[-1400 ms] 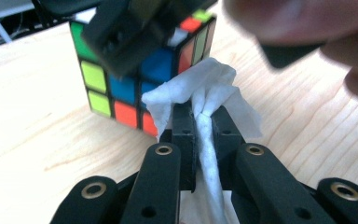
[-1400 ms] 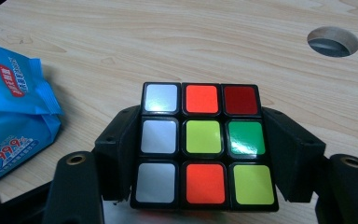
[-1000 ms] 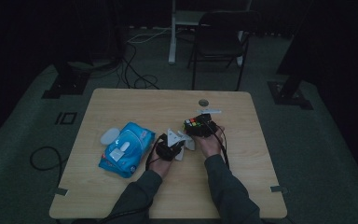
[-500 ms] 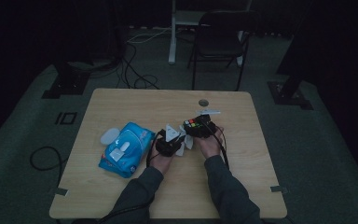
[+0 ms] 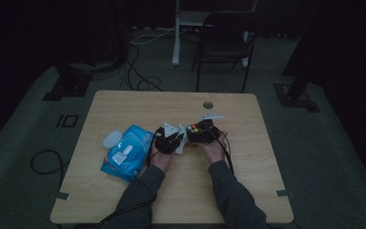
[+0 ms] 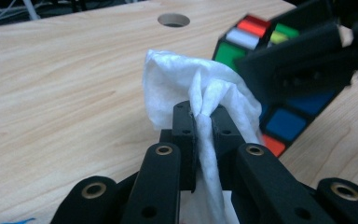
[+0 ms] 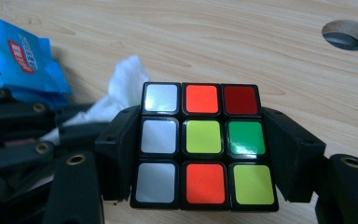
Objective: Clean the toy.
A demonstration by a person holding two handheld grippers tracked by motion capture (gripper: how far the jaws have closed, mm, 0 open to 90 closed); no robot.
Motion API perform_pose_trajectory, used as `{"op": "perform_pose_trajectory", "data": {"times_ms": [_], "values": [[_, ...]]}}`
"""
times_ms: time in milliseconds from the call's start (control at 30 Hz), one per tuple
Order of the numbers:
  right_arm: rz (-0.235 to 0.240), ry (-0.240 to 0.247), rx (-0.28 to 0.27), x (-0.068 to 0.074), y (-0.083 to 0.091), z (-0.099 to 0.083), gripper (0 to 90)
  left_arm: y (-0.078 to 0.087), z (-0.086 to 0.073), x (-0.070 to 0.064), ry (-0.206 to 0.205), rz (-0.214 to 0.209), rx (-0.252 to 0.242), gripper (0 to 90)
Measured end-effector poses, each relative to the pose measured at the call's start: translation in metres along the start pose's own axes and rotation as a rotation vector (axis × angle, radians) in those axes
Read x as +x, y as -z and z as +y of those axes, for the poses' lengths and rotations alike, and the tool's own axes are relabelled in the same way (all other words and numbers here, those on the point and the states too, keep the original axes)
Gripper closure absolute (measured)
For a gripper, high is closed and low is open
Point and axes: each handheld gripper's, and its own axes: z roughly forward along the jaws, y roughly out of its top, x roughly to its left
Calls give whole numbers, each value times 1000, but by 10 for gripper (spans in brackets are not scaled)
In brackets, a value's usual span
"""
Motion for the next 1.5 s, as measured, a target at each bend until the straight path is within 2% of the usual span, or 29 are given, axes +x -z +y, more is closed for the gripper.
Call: {"op": "perform_pose_trajectory", "data": {"times_ms": [333, 467, 667, 800, 967, 1233, 1367, 1500], "values": [[3, 5, 4, 0, 0, -1, 342, 8, 10, 0, -19, -8, -46, 847], [2, 7, 2, 0, 0, 0, 342, 8, 12, 1, -27, -6, -44, 847], [-3, -1, 8, 0, -1, -1, 342, 1, 7, 2, -48, -9, 10, 847], [-12, -1, 4, -1, -1, 0, 342, -2, 3, -5, -61, -17, 25, 847], [-24, -9, 3, -5, 1, 1, 342, -2, 1, -19, -116, -46, 45, 847], [-31, -11, 4, -9, 2, 0, 342, 6, 0, -37, -135, -110, 16, 847], [-30, -10, 3, -9, 3, 0, 342, 6, 1, -36, -134, -122, 15, 847], [-24, -3, 0, -8, 4, 0, 342, 6, 2, -29, -121, -111, 16, 847]]}}
